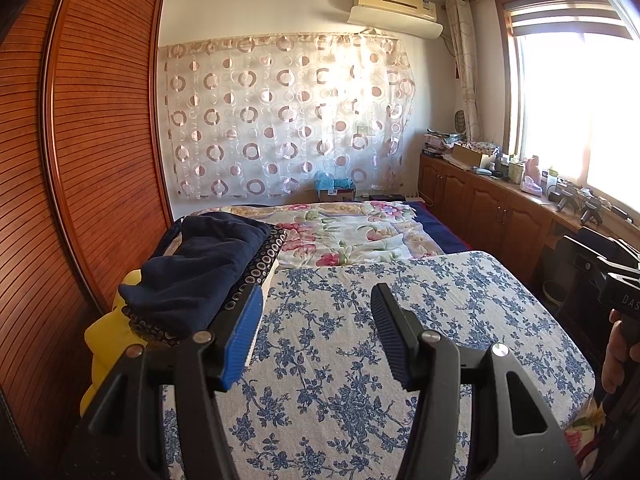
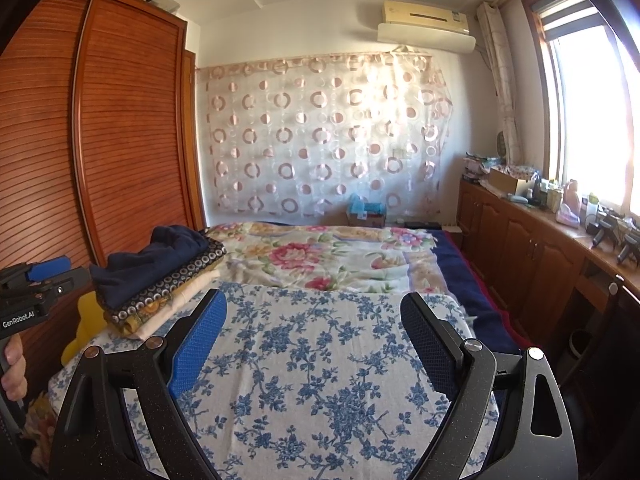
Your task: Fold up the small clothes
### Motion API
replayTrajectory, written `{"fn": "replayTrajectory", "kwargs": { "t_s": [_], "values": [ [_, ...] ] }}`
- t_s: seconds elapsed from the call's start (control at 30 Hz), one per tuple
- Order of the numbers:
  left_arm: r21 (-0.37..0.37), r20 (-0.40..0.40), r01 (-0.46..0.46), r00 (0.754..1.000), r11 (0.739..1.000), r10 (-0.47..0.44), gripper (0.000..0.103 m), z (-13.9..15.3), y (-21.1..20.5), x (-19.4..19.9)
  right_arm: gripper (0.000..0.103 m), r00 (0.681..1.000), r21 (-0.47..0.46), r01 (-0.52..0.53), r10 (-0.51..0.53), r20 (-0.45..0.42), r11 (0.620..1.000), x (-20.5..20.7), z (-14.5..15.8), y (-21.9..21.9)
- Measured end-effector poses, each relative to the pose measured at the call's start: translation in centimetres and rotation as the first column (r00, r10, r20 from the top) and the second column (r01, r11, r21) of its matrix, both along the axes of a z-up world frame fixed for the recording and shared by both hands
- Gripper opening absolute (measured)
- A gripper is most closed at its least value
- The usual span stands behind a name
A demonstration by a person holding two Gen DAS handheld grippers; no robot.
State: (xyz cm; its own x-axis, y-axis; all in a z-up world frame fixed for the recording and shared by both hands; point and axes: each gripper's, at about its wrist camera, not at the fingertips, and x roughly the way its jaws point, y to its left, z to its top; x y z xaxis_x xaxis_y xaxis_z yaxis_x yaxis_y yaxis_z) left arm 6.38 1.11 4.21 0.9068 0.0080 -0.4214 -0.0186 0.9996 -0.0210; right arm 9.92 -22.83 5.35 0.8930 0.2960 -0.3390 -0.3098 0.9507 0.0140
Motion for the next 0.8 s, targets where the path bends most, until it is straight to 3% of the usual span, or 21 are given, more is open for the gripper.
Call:
{"fn": "replayTrajectory", "kwargs": {
  "t_s": [0.8],
  "values": [
    [0.002, 0.001, -0.001, 1.000, 1.000, 0.001, 0.056, -0.11, -0.04, 0.00, 0.090, 1.000, -0.004, 0.003, -0.003, 0.002, 1.000, -0.11, 0.17, -0.13]
  ]
}}
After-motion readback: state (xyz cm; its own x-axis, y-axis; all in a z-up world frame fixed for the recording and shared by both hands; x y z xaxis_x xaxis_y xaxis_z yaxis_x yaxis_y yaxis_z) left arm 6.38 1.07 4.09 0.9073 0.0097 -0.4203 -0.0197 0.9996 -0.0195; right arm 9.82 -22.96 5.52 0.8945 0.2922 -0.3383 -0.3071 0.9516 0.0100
